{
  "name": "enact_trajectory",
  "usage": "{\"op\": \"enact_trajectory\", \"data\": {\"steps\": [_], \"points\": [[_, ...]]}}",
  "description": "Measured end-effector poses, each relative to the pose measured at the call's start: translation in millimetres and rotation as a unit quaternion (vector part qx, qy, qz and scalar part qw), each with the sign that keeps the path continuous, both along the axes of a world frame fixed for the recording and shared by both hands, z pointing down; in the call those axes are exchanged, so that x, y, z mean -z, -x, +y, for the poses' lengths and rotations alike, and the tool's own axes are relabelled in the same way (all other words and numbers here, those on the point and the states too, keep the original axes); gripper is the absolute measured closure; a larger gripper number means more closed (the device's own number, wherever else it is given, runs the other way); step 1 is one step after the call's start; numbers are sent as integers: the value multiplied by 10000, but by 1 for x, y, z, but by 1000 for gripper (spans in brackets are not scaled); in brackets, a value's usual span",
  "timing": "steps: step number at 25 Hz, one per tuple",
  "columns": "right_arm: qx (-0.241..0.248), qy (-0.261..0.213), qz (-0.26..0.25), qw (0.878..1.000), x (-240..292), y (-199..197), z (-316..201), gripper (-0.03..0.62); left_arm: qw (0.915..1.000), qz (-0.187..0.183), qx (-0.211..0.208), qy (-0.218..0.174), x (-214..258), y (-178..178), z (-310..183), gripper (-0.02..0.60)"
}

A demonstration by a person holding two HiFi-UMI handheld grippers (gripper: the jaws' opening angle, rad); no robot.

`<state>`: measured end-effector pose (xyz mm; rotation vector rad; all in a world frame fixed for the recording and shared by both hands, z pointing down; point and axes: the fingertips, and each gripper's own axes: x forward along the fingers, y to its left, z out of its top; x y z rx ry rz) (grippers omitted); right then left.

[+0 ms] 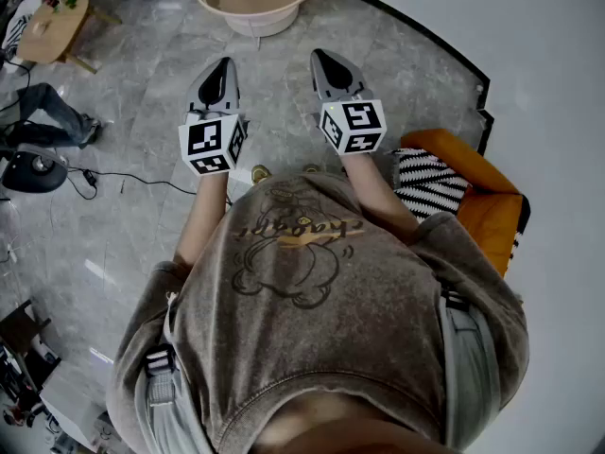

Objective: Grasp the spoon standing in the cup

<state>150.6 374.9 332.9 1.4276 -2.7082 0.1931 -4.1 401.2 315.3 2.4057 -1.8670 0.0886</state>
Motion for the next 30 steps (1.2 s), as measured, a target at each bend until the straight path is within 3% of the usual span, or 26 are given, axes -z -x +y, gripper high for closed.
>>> {"op": "enact_trajectory", "data": {"steps": [11, 30], "points": [[171, 39, -264, 9995, 1, 23, 2, 576, 9999, 3, -89, 77, -4, 18, -3, 565], [-207, 33, -220, 9995, -10, 64, 4, 576, 9991, 41, -431, 43, -16, 74, -21, 565]]}}
